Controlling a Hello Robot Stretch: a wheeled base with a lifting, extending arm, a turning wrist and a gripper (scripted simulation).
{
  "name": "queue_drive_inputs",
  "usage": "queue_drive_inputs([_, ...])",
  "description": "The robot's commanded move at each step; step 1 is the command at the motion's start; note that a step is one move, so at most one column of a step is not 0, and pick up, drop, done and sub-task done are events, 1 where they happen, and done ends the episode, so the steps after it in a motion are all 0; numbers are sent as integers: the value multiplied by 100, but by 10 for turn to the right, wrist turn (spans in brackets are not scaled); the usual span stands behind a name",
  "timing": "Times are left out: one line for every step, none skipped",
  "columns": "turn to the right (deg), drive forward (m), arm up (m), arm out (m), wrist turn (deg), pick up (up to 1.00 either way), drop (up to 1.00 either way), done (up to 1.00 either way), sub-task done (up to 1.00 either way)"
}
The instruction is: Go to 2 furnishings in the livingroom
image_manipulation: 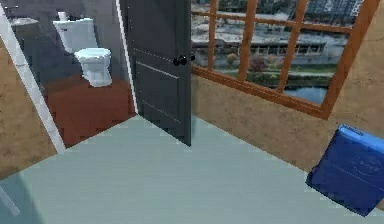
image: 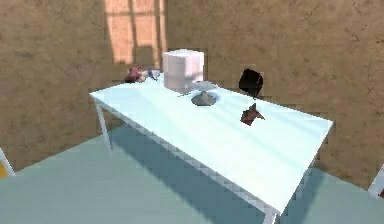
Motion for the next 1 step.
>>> queue_drive_inputs([0,0,0,0,0,0,0,0,100])
